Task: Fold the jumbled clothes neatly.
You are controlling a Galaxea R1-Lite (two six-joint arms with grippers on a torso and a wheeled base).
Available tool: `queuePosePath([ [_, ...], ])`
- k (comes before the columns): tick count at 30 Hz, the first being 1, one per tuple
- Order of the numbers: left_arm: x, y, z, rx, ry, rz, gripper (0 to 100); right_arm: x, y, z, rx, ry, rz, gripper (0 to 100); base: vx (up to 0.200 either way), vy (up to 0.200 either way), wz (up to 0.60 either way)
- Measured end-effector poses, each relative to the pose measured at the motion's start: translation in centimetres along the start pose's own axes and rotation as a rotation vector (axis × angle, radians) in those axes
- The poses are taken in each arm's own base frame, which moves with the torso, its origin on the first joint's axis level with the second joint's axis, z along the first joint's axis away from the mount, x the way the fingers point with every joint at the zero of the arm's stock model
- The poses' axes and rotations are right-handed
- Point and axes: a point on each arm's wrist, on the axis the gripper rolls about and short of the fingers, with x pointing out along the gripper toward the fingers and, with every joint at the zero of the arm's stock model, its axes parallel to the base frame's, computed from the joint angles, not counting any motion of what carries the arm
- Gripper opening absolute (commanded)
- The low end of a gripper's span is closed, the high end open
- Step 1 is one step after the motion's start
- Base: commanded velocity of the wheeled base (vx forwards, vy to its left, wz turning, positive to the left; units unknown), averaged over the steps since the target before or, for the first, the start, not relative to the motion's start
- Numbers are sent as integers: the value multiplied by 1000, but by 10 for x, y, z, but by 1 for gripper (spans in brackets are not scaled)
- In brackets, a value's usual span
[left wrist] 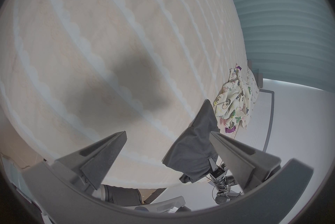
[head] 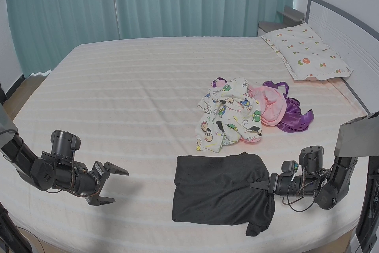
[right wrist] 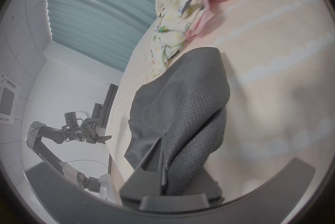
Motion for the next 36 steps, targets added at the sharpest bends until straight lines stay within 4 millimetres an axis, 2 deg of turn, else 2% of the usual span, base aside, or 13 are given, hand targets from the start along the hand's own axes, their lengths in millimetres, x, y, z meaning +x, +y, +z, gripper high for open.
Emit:
queuePosePath([
  [26,0,0,-1,6,1,4,100,-8,2,-3,2,3,-7,0,0,-200,0],
  [34,1,2,-2,7,1,10,100,-7,2,-4,-10,6,-9,0,0,0,0],
  [35,1,2,-2,7,2,11,100,-7,2,-4,-18,6,-9,100,0,0,0],
  [36,1,2,-2,6,1,10,100,-7,2,-5,-23,9,-9,100,0,0,0],
])
